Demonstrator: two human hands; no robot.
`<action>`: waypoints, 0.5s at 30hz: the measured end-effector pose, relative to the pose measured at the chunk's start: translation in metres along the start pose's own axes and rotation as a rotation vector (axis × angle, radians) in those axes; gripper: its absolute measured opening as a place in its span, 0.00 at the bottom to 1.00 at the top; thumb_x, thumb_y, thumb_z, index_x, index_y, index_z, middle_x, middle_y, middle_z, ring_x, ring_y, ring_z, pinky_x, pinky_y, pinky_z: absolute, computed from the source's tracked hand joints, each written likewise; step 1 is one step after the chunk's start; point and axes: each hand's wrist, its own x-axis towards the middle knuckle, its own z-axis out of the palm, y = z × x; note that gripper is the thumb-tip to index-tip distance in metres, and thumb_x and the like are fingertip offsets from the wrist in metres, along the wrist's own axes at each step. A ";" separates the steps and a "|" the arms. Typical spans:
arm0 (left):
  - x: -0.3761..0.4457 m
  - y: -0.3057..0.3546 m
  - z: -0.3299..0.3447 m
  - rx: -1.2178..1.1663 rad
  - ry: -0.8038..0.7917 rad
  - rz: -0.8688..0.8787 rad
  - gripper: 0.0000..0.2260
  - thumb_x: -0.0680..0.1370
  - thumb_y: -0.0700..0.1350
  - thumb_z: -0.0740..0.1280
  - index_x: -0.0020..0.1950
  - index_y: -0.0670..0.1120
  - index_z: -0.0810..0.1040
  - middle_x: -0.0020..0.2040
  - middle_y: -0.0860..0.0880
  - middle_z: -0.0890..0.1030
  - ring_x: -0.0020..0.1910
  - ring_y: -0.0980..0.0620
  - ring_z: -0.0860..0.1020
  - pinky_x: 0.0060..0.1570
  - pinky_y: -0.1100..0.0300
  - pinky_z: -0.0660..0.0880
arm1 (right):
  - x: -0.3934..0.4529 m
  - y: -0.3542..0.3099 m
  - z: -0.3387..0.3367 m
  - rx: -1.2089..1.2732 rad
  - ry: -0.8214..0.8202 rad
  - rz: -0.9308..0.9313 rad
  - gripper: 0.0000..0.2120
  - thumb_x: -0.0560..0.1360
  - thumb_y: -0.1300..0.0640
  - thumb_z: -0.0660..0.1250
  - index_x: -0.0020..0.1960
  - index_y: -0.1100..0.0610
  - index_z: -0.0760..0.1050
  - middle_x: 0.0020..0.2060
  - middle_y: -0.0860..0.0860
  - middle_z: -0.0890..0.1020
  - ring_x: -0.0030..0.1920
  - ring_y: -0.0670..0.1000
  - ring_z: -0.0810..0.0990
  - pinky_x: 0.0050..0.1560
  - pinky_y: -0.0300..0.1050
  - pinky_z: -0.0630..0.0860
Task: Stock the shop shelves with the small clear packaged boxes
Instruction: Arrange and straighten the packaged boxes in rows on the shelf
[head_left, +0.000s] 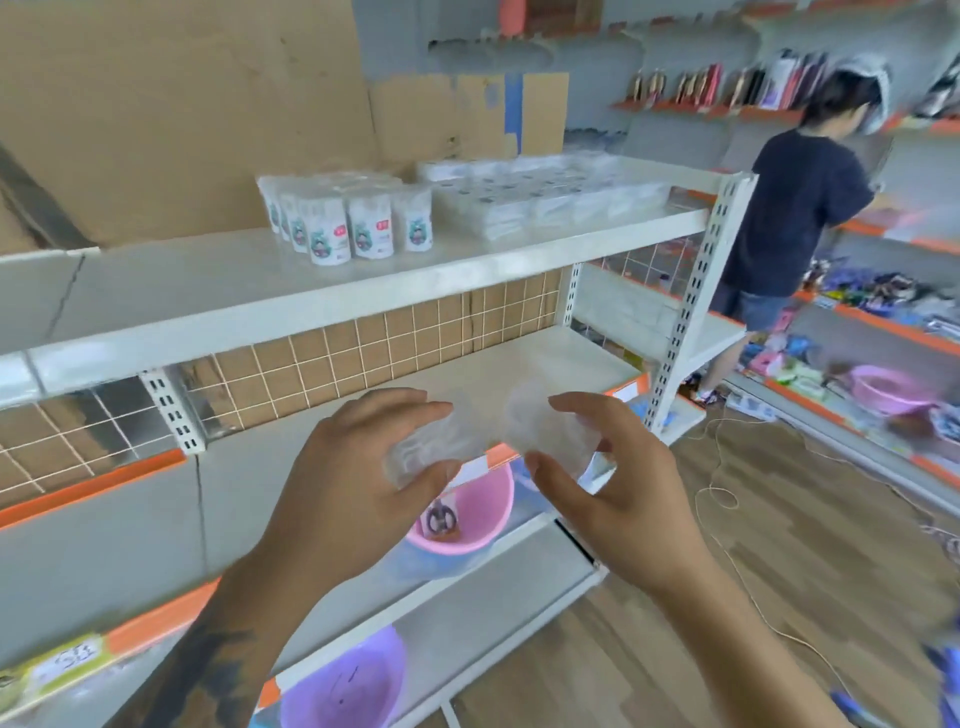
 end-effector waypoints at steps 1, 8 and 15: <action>0.013 0.000 0.008 0.001 0.005 0.007 0.20 0.71 0.58 0.74 0.62 0.59 0.83 0.63 0.62 0.79 0.61 0.59 0.78 0.63 0.56 0.75 | 0.013 0.008 -0.004 -0.004 -0.004 0.007 0.19 0.73 0.49 0.76 0.62 0.42 0.75 0.58 0.38 0.80 0.60 0.40 0.77 0.55 0.27 0.67; 0.108 -0.003 0.038 -0.012 0.068 0.025 0.20 0.73 0.63 0.69 0.63 0.60 0.82 0.63 0.65 0.78 0.61 0.63 0.76 0.63 0.68 0.69 | 0.114 0.049 -0.031 0.012 -0.004 -0.011 0.19 0.71 0.53 0.78 0.58 0.43 0.76 0.57 0.35 0.80 0.59 0.42 0.79 0.55 0.28 0.69; 0.188 0.006 0.056 0.026 0.107 0.020 0.20 0.73 0.63 0.68 0.63 0.60 0.81 0.63 0.64 0.77 0.61 0.58 0.78 0.63 0.50 0.76 | 0.208 0.086 -0.054 0.035 -0.044 -0.068 0.19 0.70 0.50 0.78 0.56 0.42 0.73 0.54 0.35 0.80 0.55 0.43 0.79 0.56 0.45 0.77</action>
